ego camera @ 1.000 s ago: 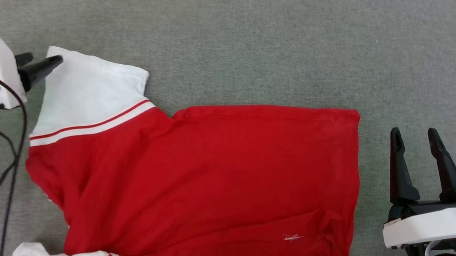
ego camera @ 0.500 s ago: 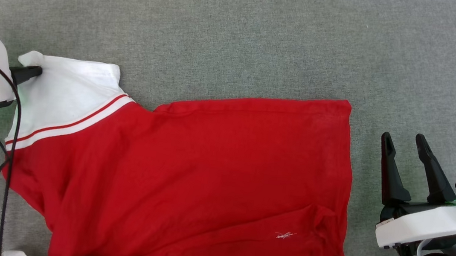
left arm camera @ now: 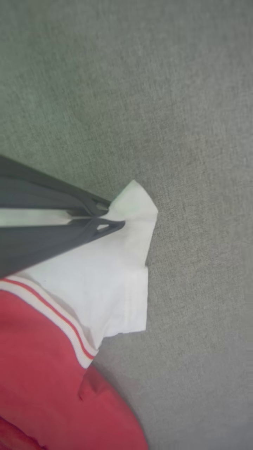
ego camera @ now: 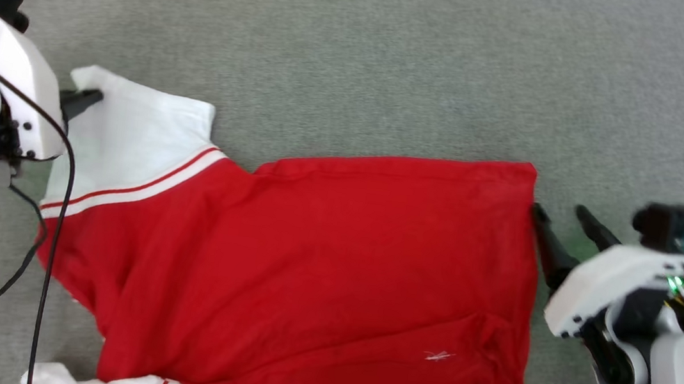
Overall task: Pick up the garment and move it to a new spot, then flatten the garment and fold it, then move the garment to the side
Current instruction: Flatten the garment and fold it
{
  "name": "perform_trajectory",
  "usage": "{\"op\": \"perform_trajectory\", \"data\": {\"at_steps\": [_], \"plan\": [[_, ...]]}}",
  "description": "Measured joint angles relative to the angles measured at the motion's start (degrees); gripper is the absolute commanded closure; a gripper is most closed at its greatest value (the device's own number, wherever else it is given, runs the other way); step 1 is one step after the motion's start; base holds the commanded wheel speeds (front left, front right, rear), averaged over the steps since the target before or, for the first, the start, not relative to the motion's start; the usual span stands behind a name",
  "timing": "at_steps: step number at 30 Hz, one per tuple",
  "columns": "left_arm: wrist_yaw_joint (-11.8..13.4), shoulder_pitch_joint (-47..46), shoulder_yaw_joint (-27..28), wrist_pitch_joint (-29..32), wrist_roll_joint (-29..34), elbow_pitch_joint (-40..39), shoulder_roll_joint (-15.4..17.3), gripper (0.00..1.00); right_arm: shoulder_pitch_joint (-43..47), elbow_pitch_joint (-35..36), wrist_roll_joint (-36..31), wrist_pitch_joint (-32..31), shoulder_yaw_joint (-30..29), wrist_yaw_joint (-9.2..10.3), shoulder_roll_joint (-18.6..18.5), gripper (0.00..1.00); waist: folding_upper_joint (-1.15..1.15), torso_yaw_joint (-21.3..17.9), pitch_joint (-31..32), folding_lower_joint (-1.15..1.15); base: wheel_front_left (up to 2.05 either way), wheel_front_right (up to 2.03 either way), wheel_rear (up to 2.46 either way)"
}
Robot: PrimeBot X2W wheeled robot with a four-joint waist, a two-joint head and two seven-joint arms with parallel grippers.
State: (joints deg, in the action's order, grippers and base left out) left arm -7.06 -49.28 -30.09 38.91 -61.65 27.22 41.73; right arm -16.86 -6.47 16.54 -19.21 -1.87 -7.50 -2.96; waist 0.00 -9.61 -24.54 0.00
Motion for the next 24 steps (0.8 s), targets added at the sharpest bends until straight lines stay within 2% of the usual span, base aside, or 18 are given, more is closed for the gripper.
{"op": "perform_trajectory", "data": {"at_steps": [3,10,17,18,19,20,21,24], "plan": [[-0.02,-0.39,-0.34,-1.38,0.86,-2.58,0.03,1.00,-3.31,-1.24,-0.47,-6.19,1.18,-0.01,-0.26,0.00,0.00,1.29,0.42,0.00,0.00,0.00,0.00],[-0.25,-1.16,-1.12,-3.77,2.11,-8.12,0.34,1.00,-10.56,-4.38,-0.92,-19.39,3.41,0.00,-3.83,0.00,0.00,4.12,-0.14,0.00,0.00,0.00,0.00],[-0.27,-1.18,-1.81,-5.37,2.43,-10.96,0.51,1.00,-14.72,-7.00,-1.64,-28.51,5.92,0.01,-6.17,0.00,0.00,6.08,-1.45,0.00,0.00,0.00,0.00],[-0.29,-1.18,-1.96,-5.48,2.47,-11.17,0.53,1.00,-15.07,-7.17,-1.63,-30.00,6.08,0.03,-6.39,0.55,0.00,6.28,-1.53,0.00,0.00,0.00,0.00],[-0.30,-1.17,-2.18,-5.82,2.49,-11.38,0.51,1.00,-15.30,-7.27,-1.64,-31.29,6.28,0.03,-6.70,0.55,0.00,6.49,-1.61,0.00,0.00,0.00,0.00],[-0.33,-1.15,-2.41,-6.00,2.50,-11.58,0.49,1.00,-15.62,-7.32,-1.58,-32.64,6.42,0.04,-6.97,0.71,0.00,6.71,-1.66,0.00,0.00,0.00,0.00],[-0.33,-1.13,-2.60,-6.27,2.50,-11.71,0.47,1.00,-15.78,-7.31,-1.40,-33.38,6.48,0.04,-7.16,1.00,0.00,6.92,-1.67,0.00,0.00,0.00,0.00],[-0.34,-0.72,-3.07,-7.26,2.48,-11.89,0.30,1.00,-15.84,-7.00,-0.83,-34.37,6.41,0.00,-7.57,1.00,0.00,7.42,-1.29,0.00,0.00,0.00,0.00]]}}
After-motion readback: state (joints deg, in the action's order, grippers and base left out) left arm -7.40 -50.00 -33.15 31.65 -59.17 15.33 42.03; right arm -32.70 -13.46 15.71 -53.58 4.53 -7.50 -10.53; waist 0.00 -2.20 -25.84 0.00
